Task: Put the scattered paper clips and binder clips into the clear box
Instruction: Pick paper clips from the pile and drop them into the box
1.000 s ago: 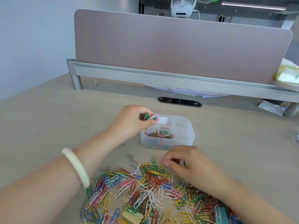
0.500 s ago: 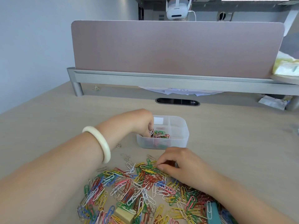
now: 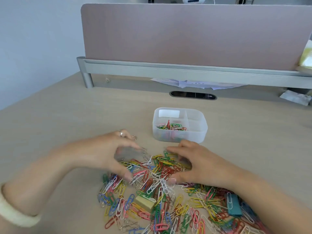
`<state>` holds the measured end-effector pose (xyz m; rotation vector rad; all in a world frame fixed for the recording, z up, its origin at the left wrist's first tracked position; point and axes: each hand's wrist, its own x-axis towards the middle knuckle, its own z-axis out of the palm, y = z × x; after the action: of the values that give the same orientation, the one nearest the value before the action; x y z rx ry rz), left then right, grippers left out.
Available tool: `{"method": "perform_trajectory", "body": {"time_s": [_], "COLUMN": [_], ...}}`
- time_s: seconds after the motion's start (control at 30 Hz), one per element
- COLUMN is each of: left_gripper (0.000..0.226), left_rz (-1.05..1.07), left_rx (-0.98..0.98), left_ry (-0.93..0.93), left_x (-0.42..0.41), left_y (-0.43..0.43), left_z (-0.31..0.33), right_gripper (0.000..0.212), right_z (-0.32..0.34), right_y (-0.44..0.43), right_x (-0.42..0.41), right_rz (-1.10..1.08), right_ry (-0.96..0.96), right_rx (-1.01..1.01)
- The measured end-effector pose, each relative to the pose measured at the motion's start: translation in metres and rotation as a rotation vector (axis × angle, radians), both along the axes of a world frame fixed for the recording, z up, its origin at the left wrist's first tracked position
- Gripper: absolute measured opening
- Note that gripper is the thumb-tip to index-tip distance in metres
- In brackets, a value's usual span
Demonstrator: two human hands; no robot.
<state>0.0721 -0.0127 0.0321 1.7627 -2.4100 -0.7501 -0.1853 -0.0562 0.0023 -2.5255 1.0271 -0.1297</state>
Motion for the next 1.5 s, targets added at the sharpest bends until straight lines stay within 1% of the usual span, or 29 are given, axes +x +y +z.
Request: {"method": "perform_trajectory", "body": {"time_s": [0.03, 0.07, 0.1, 0.2, 0.27, 0.37, 0.53, 0.67, 0.9, 1.0, 1.1, 1.27, 1.37, 1.43, 1.5], "left_gripper": [0.091, 0.096, 0.096, 0.077, 0.067, 0.053, 0.030, 0.023, 0.016, 0.012, 0.010, 0.016, 0.016, 0.010, 0.009], "left_rz": [-0.013, -0.021, -0.021, -0.023, -0.047, -0.062, -0.063, -0.065, -0.061, -0.052, -0.031, 0.021, 0.043, 0.059, 0.071], "left_rx": [0.045, 0.066, 0.062, -0.025, -0.077, -0.138, -0.267, -0.313, -0.390, -0.388, -0.383, -0.393, -0.399, -0.410, -0.426], "left_ry": [-0.037, -0.064, -0.074, 0.007, 0.048, 0.070, 0.107, 0.067, 0.104, 0.169, 0.239, 0.303, 0.330, 0.344, 0.367], "left_x": [0.007, 0.010, 0.011, 0.003, -0.004, -0.012, -0.019, -0.026, -0.037, -0.033, -0.029, -0.028, -0.028, -0.028, -0.027], "left_y": [0.005, 0.009, 0.011, 0.011, 0.009, 0.005, 0.004, -0.003, -0.012, -0.013, -0.012, -0.011, -0.010, -0.011, -0.012], "left_z": [-0.007, -0.013, -0.018, -0.026, -0.028, -0.031, -0.037, -0.036, -0.043, -0.046, -0.048, -0.051, -0.050, -0.050, -0.050], "right_gripper": [0.086, 0.088, 0.090, 0.089, 0.082, 0.066, 0.045, 0.037, 0.021, 0.016, 0.015, 0.004, 0.011, 0.009, 0.006], "right_z": [0.001, 0.002, 0.002, 0.000, -0.002, -0.004, -0.005, -0.005, -0.007, -0.006, -0.005, -0.002, 0.004, 0.011, 0.021], "right_y": [0.001, 0.002, 0.002, 0.005, 0.008, 0.009, 0.005, 0.005, 0.003, 0.002, 0.000, -0.004, -0.008, -0.011, -0.016], "right_x": [0.002, 0.003, 0.005, 0.013, 0.019, 0.026, 0.029, 0.030, 0.024, 0.024, 0.021, 0.016, 0.012, 0.012, 0.014], "right_rz": [0.004, 0.008, 0.012, 0.043, 0.054, 0.064, 0.053, 0.042, 0.013, 0.009, 0.003, -0.038, -0.095, -0.142, -0.164], "right_ry": [0.034, 0.056, 0.070, 0.082, 0.051, -0.025, -0.082, -0.083, -0.119, -0.156, -0.204, -0.284, -0.331, -0.377, -0.399], "right_rx": [0.005, 0.016, 0.021, -0.032, -0.057, -0.067, -0.099, -0.128, -0.177, -0.157, -0.099, -0.021, 0.059, 0.108, 0.115]}}
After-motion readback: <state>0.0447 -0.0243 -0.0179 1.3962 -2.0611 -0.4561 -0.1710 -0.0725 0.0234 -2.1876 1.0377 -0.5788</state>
